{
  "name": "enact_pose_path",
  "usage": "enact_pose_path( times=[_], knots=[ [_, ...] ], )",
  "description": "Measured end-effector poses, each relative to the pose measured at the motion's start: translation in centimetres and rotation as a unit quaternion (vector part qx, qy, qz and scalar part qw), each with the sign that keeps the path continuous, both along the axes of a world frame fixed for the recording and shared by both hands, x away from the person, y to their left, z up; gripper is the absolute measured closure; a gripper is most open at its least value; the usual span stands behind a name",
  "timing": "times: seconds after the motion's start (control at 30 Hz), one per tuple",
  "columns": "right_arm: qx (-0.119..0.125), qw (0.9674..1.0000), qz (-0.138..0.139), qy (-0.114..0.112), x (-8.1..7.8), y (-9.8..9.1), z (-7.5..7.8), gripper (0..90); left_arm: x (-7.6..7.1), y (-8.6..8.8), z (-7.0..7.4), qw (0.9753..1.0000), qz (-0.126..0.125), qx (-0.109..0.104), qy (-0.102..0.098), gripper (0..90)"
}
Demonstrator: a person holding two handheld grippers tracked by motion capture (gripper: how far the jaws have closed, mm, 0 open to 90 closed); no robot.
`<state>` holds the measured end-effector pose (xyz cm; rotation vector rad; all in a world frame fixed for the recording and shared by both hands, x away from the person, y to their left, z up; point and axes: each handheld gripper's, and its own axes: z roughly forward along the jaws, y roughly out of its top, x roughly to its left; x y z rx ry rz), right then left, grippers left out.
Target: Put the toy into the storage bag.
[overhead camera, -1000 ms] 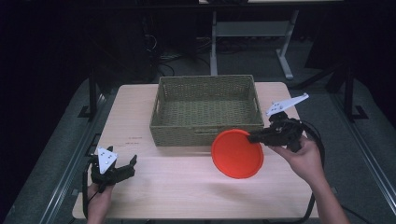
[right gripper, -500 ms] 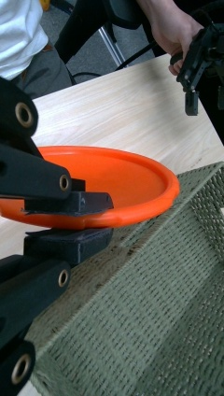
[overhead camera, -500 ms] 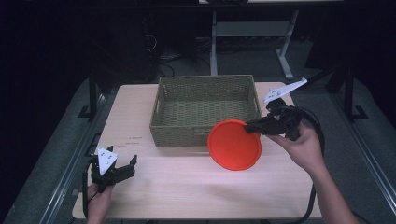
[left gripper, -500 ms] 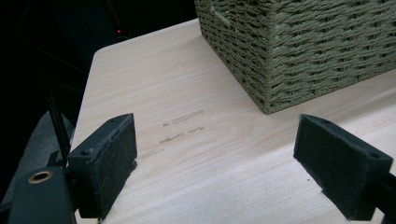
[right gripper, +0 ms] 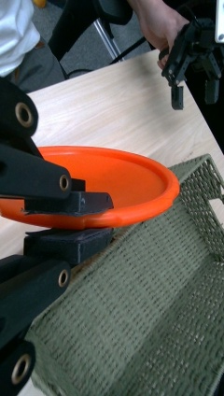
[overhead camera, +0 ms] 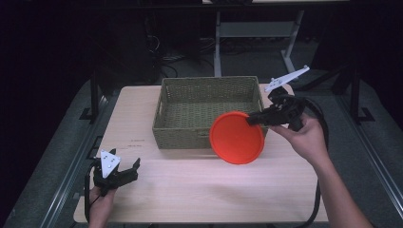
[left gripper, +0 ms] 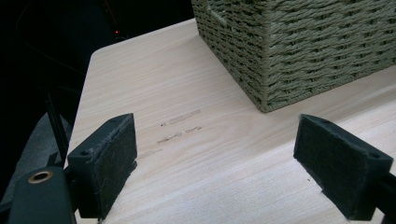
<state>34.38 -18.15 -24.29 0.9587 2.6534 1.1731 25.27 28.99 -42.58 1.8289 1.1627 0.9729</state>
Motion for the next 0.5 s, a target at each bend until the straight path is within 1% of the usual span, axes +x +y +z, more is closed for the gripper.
enact_pose_path(
  times=[0.1, 0.17, 0.23, 0.3, 0.5],
  knots=[
    [-0.002, 1.0, -0.004, -0.003, 0.5, 0.2, 0.7, 81.8, 0.0, 0.0, 0.1, 1.0, 0.003, -0.002, 0.002, 12.8],
    [-0.005, 1.0, -0.004, -0.007, 0.8, 0.3, 1.2, 81.9, 0.0, 0.0, 0.0, 1.0, 0.0, -0.001, -0.002, 12.8],
    [-0.006, 0.9999, -0.007, -0.008, 1.1, 0.4, 1.7, 81.9, 0.0, -0.1, 0.0, 1.0, -0.001, 0.002, 0.0, 12.8],
    [-0.006, 0.9999, -0.008, -0.01, 1.3, 0.5, 2.1, 81.8, 0.0, -0.1, 0.0, 1.0, -0.001, 0.0, 0.002, 12.8],
    [-0.009, 0.9999, -0.012, -0.009, 2.2, 0.9, 2.7, 81.8, 0.0, 0.0, 0.0, 1.0, -0.001, 0.0, 0.0, 12.8]
  ],
)
